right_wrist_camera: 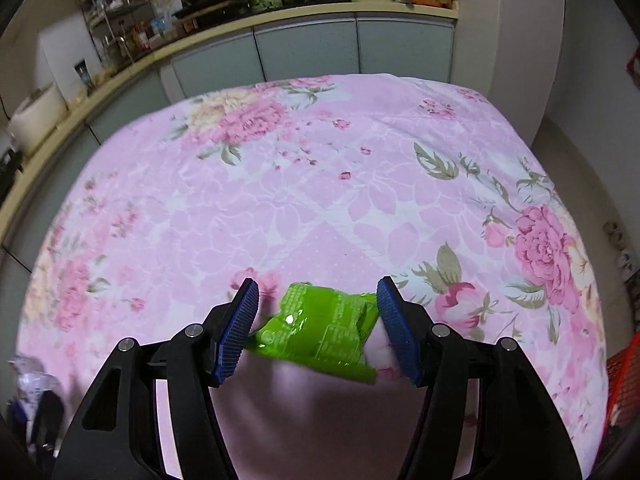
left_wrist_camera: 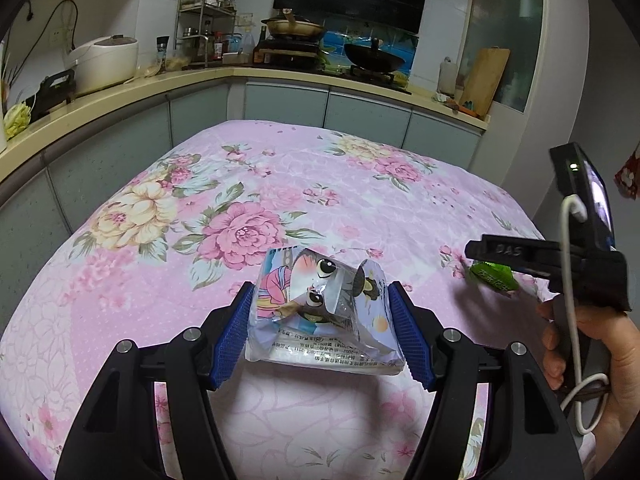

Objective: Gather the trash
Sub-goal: 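Grasp the green snack packet with the right tool while the left tool holds the wrapper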

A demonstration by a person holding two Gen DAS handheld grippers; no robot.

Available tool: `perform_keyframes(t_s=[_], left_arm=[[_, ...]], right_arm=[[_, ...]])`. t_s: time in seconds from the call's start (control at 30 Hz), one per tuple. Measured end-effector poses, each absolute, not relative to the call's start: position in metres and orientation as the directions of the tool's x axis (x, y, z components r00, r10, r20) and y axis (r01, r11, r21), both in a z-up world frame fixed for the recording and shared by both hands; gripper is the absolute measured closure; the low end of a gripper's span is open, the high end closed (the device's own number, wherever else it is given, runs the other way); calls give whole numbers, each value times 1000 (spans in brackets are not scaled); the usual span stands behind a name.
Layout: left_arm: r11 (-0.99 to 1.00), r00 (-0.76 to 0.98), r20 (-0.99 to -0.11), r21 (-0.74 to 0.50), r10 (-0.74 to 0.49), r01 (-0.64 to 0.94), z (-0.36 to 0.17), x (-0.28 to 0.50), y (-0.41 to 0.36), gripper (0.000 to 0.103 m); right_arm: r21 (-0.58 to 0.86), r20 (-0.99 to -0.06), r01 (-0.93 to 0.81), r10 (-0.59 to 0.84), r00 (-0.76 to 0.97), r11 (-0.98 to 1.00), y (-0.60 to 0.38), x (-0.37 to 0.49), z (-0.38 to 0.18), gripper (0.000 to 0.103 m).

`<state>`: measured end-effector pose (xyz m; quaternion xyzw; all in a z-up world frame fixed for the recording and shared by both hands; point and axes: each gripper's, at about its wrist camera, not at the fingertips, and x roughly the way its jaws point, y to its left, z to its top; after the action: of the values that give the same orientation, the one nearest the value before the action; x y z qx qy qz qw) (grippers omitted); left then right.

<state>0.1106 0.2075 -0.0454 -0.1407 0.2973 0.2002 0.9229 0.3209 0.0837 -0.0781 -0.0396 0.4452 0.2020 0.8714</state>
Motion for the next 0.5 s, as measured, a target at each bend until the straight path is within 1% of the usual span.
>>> perform_keyframes(t_s=[0.1, 0.17, 0.2, 0.43, 0.47, 0.5], left_arm=[[881, 745, -601, -138, 289, -453, -44, 110, 207, 39], [880, 744, -602, -138, 290, -455, -45, 110, 207, 39], [880, 744, -602, -137, 291, -455, -45, 110, 207, 39], [885, 741, -601, -114, 300, -451, -44, 109, 201, 39], [886, 741, -600, -111, 301, -450, -44, 109, 200, 39], [887, 741, -600, -110, 301, -449, -44, 109, 200, 39]], right_arm=[[96, -799, -376, 296, 523, 922, 82, 325, -84, 56], [91, -799, -379, 295, 524, 921, 80, 325, -85, 57], [85, -799, -383, 293, 526, 920, 80, 324, -85, 60], [133, -788, -410, 347, 509, 902, 66, 308, -80, 62], [142, -784, -413, 357, 508, 900, 62, 305, -78, 66], [152, -780, -417, 368, 506, 896, 60, 301, -76, 67]])
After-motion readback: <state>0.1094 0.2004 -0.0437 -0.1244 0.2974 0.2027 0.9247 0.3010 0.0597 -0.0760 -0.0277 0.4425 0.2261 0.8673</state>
